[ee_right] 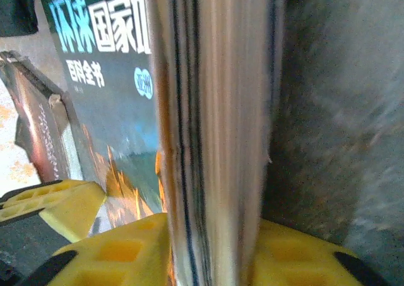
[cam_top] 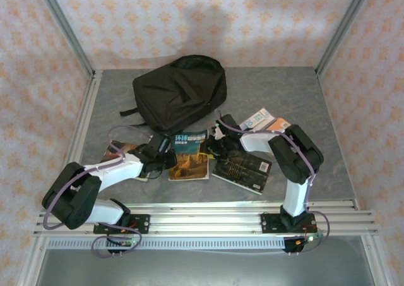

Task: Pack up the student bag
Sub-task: Pick up the book from the center of the table, then rotate the book.

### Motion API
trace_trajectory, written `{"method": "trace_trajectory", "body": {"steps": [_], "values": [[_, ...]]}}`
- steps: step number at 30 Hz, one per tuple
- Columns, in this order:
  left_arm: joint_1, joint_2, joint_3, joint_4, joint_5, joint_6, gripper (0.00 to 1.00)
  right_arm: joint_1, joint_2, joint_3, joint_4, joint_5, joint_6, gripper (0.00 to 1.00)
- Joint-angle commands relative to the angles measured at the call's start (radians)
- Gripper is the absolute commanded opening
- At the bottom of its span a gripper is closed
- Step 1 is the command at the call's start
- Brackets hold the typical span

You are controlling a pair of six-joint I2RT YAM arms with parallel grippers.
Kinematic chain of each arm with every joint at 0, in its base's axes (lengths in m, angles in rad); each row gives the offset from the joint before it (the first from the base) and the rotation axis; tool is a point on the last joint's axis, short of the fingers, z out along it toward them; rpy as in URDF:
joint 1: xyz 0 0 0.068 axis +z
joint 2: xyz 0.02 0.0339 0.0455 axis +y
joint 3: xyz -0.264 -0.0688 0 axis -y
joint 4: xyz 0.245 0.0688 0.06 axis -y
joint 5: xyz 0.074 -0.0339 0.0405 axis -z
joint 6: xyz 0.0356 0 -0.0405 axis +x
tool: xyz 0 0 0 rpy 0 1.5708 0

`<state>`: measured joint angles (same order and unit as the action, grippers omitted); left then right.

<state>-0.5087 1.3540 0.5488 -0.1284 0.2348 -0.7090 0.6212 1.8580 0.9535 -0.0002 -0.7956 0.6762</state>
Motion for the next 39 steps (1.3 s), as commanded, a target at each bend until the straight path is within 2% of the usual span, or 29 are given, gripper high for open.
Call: {"method": "trace_trajectory", "body": {"steps": [1,2,4,8,12,15,20,26,31,36,39], "values": [[-0.014,-0.045,0.028,-0.052,0.006,0.016,0.09,0.022,-0.021,-0.006,0.016,-0.027,0.009,0.18],[-0.013,-0.06,0.033,-0.07,0.0,0.017,0.1,0.022,-0.038,-0.001,-0.017,-0.001,-0.008,0.12],[-0.013,-0.109,0.043,-0.116,-0.017,0.016,0.17,0.022,-0.083,-0.001,-0.065,0.039,-0.032,0.07],[-0.013,-0.235,0.068,-0.204,-0.059,0.002,0.4,0.022,-0.187,0.005,-0.182,0.12,-0.086,0.01],[-0.013,-0.336,0.117,-0.282,-0.077,-0.005,0.59,0.022,-0.309,-0.002,-0.282,0.193,-0.149,0.0],[-0.013,-0.368,0.152,-0.305,-0.046,0.019,0.72,0.022,-0.405,-0.02,-0.314,0.201,-0.205,0.0],[-0.013,-0.36,0.211,-0.32,0.069,0.091,0.91,0.01,-0.597,-0.061,-0.326,0.186,-0.284,0.0],[-0.012,-0.345,0.226,-0.266,0.212,0.135,0.89,-0.012,-0.767,-0.087,-0.307,0.121,-0.318,0.0],[-0.013,-0.341,0.207,-0.099,0.421,0.093,0.79,-0.012,-0.838,-0.093,-0.278,0.012,-0.311,0.0],[-0.014,-0.374,0.236,-0.057,0.528,0.092,0.73,-0.012,-0.871,-0.057,-0.293,-0.084,-0.296,0.0],[-0.015,-0.395,0.245,-0.039,0.587,0.091,0.61,-0.012,-0.887,-0.036,-0.317,-0.094,-0.301,0.0]]}}
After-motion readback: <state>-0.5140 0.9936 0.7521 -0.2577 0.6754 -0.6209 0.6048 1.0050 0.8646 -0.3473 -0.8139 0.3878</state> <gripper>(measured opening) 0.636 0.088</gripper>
